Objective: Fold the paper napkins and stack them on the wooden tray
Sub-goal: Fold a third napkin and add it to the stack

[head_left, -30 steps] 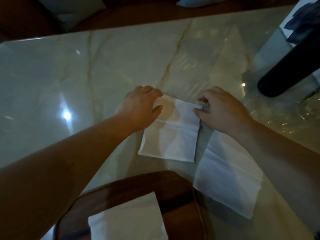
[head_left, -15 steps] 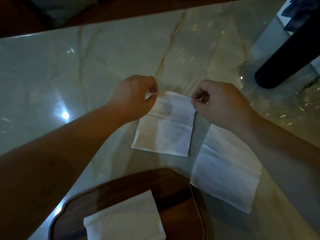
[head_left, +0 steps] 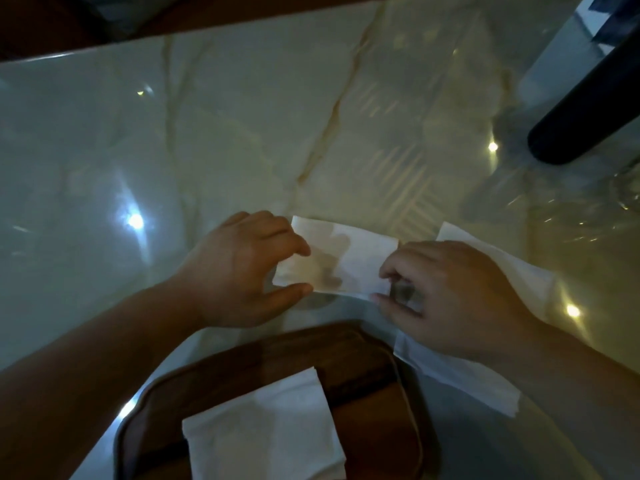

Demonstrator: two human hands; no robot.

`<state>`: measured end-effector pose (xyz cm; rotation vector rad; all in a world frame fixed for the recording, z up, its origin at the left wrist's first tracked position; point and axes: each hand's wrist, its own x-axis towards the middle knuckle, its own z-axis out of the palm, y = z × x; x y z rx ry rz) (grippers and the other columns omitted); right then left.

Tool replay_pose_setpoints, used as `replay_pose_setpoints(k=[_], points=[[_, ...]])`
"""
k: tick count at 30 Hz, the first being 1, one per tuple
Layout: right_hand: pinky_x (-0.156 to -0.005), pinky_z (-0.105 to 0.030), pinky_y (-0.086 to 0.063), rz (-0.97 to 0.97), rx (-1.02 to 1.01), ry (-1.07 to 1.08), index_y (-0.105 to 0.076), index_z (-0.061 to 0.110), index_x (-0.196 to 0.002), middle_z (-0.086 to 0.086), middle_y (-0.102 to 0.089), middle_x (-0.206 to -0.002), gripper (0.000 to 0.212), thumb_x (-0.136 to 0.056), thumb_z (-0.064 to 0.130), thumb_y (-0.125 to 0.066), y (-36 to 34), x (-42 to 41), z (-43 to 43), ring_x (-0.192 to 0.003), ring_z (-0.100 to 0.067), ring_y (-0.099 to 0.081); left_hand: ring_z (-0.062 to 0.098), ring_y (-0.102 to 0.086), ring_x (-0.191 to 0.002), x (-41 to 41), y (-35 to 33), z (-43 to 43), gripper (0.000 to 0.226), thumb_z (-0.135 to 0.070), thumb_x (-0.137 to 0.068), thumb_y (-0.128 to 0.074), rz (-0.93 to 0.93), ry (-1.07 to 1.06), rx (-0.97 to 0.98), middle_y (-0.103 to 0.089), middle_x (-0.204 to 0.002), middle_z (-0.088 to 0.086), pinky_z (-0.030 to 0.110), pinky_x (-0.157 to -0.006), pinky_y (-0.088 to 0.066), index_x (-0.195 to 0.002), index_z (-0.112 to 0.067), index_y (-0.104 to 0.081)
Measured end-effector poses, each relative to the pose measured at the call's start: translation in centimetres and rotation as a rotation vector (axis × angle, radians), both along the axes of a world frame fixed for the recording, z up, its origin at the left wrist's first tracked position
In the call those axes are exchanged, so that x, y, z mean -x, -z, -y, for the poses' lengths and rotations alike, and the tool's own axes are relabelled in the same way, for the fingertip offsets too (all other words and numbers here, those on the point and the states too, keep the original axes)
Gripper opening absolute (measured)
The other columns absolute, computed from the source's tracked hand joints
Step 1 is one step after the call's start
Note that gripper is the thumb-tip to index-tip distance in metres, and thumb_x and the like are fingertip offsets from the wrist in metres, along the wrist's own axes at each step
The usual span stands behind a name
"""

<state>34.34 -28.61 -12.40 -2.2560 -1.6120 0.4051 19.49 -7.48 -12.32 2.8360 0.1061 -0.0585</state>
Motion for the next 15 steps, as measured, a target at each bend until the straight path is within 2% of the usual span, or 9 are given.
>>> replay_pose_setpoints(k=[5, 7, 10, 15], points=[[-0.058, -0.028, -0.045, -0.024, -0.08, 0.17, -0.061, 0.024, -0.083, 0.01, -0.058, -0.077, 0.022, -0.081, 0.045, -0.058, 0.1, -2.1, -0.8, -0.067, -0.012, -0.057, 0.02, -0.059, -0.086, -1.2, 0.1, -0.3, 0.032, -0.04, -0.083, -0.056, 0.061, -0.153, 0.025, -0.062, -0.095, 0.003, 0.036, -0.073, -0.052, -0.104, -0.017, -0.062], [-0.061, -0.03, -0.046, -0.039, -0.048, 0.226, -0.061, 0.023, -0.084, 0.007, -0.06, -0.081, 0.02, -0.079, 0.042, -0.06, 0.3, -2.9, -1.4, -0.071, -0.014, -0.058, 0.02, -0.059, -0.091, -2.0, 0.3, -0.4, 0.03, -0.035, -0.085, -0.059, 0.064, -0.239, 0.039, -0.061, -0.102, 0.003, 0.035, -0.076, -0.051, -0.109, -0.018, -0.061], [-0.064, -0.031, -0.047, -0.034, 0.011, 0.25, -0.06, 0.023, -0.085, 0.005, -0.059, -0.086, 0.018, -0.078, 0.039, -0.064, 0.6, -3.6, -2.2, -0.075, -0.015, -0.058, 0.021, -0.056, -0.101, -3.2, 0.5, -0.5, 0.035, -0.035, -0.085, -0.058, 0.032, -0.326, 0.028, -0.059, -0.111, 0.002, 0.041, -0.083, -0.051, -0.117, -0.02, -0.057], [-0.074, -0.039, -0.05, -0.028, 0.086, 0.247, -0.062, 0.019, -0.091, 0.001, -0.057, -0.094, 0.021, -0.077, 0.035, -0.068, 1.1, -3.7, -3.1, -0.083, -0.021, -0.059, 0.026, -0.047, -0.111, -4.0, 1.0, -0.7, 0.038, -0.035, -0.084, -0.059, -0.052, -0.351, -0.049, -0.054, -0.115, 0.008, 0.042, -0.092, -0.044, -0.12, -0.021, -0.056]])
